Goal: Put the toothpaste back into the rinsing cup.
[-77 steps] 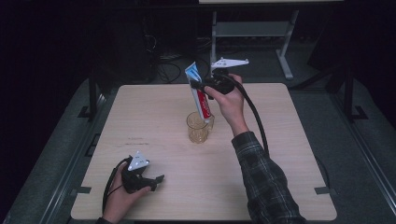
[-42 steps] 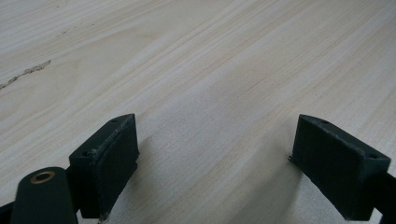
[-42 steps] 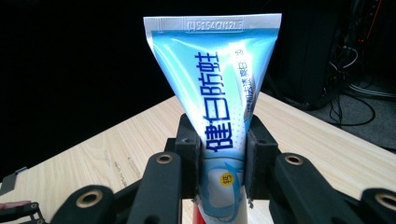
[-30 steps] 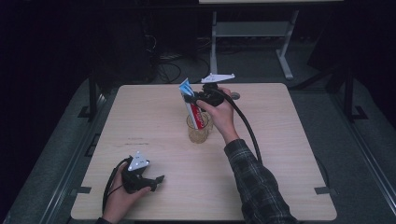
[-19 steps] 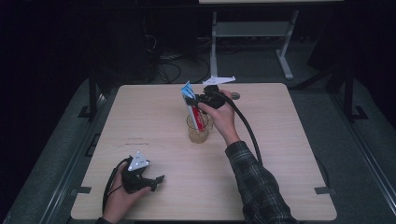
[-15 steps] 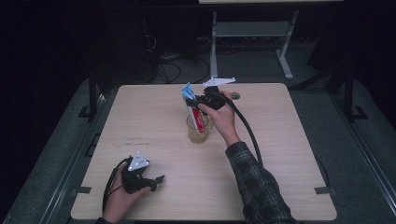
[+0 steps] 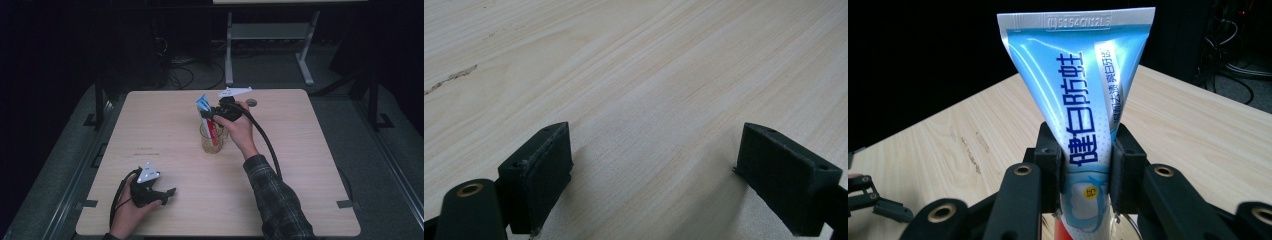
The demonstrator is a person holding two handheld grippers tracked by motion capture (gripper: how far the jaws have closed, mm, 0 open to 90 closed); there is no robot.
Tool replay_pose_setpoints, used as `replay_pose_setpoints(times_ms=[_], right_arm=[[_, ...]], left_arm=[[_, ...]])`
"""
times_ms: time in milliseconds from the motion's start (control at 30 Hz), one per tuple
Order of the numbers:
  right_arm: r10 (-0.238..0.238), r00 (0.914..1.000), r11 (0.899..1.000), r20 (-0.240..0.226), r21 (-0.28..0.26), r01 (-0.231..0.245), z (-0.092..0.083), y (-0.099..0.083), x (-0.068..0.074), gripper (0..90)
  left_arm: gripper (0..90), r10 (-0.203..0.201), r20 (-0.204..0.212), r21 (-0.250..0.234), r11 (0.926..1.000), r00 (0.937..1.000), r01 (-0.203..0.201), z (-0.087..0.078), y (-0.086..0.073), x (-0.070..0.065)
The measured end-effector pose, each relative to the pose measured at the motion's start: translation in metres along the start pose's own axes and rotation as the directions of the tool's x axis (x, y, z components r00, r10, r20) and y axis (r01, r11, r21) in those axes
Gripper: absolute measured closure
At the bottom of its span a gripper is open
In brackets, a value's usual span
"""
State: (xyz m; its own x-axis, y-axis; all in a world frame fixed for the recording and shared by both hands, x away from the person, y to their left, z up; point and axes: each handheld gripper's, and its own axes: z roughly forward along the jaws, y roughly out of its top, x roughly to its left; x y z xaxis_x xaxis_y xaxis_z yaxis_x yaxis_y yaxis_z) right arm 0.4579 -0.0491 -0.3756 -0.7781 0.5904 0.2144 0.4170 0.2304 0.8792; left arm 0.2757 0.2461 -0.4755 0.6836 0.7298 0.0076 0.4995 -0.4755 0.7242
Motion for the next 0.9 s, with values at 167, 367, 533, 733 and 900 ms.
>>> replay_pose_setpoints(times_ms=[167,367,533,733,900], right_arm=[[0.0,1.0,1.0,0.001,0.012,0.0,0.001,-0.0038,-0.0003,70.2],[0.004,1.0,1.0,-0.001,0.007,-0.004,0.0007,-0.005,-0.0015,69.6],[0.015,0.9997,1.0,-0.02,0.004,-0.015,0.0003,-0.0052,-0.0016,63.1],[0.005,1.0,1.0,-0.001,0.031,-0.005,0.0016,-0.009,-0.0032,52.2],[0.011,0.9999,1.0,-0.001,0.029,-0.01,-0.0033,-0.0108,-0.0049,49.8]], left_arm=[[13.4,0.002,-0.001,0.0,1.0,1.0,-0.002,-0.0001,0.0001,0.0001],[13.4,0.002,-0.001,0.001,1.0,1.0,-0.002,-0.0001,0.0001,0.0001],[13.4,0.001,-0.001,0.001,1.0,1.0,-0.001,-0.0001,0.0,0.0],[13.4,0.0,-0.001,-0.001,1.0,1.0,0.0,0.0,0.0,-0.0001],[13.4,0.0,-0.001,0.0,1.0,1.0,0.0,0.0,0.0,-0.0001]])
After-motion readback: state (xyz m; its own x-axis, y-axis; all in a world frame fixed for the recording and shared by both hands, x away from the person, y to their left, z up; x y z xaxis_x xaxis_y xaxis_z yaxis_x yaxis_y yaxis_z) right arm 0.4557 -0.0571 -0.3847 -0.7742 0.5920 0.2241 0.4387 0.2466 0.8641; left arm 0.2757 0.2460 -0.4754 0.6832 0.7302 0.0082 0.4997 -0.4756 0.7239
